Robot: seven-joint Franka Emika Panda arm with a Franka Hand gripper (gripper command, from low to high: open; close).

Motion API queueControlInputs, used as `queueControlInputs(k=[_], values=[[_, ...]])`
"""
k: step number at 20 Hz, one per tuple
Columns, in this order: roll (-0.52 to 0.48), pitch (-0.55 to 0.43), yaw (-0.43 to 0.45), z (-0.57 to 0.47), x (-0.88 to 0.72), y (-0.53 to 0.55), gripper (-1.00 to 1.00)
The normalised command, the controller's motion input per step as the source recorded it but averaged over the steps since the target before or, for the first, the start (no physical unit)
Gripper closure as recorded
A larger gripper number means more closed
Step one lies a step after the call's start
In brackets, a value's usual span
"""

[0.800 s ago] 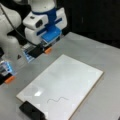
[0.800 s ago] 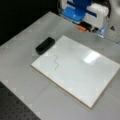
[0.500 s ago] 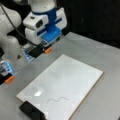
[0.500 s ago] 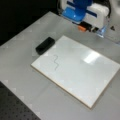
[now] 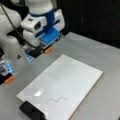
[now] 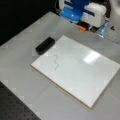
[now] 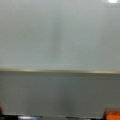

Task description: Erasing curve lines

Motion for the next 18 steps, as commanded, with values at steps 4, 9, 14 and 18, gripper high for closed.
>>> queueControlInputs(k=[4, 9, 14, 18], values=[[-0.059, 0.106, 0.186, 0.04, 0.15, -0.36, -1.00], [-0.099, 0.130, 0.157, 0.04, 0.24, -0.35, -1.00], [-0.116, 0.142, 0.150, 0.02, 0.32, -0.36, -1.00], [-0.122, 0.191, 0.168, 0.00, 0.36, -0.40, -1.00]])
